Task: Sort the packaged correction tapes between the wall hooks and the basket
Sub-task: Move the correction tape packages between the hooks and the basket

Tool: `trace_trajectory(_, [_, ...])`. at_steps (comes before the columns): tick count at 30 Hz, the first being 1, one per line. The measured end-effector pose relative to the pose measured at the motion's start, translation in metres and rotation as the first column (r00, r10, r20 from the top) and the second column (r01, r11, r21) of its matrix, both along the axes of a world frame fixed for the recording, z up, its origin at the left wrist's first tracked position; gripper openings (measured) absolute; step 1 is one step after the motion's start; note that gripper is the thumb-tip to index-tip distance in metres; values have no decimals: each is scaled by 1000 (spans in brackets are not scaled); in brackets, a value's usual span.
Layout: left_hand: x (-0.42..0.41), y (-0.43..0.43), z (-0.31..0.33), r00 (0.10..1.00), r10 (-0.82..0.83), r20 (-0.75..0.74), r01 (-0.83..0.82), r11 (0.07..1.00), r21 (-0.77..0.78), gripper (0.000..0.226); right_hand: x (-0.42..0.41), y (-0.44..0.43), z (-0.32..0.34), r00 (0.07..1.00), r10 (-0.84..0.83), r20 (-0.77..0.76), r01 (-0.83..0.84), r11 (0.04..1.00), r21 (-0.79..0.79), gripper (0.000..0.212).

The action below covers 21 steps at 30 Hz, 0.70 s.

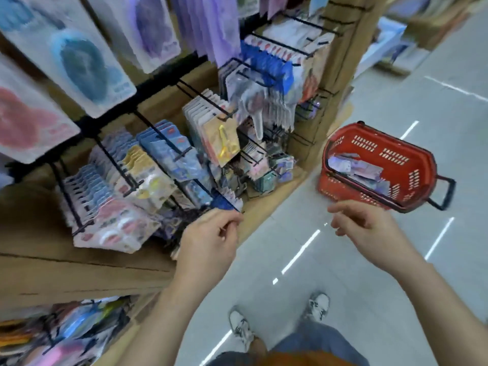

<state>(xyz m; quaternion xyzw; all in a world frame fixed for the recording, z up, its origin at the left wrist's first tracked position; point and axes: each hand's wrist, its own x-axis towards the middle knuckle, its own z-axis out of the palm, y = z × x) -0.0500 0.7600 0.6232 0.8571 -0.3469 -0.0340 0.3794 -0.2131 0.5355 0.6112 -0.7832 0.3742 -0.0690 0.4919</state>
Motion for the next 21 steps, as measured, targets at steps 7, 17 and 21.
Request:
trace_trajectory(7, [-48,-145,-64,896,-152,-417,300,899,318,32,-111,-106,-45,955,-246,-167,255,967,30,21])
trace_trajectory(17, [-65,-350,-102,849,-178,-497,333,911,243,34,-161,-241,-93,720,-685,-108,686,682,253,18])
trace_trajectory(21, [-44,-428,-133,831,-194,-522,351,910,220,34,-130,-295,-122,641,-757,-126,741,567,360,19])
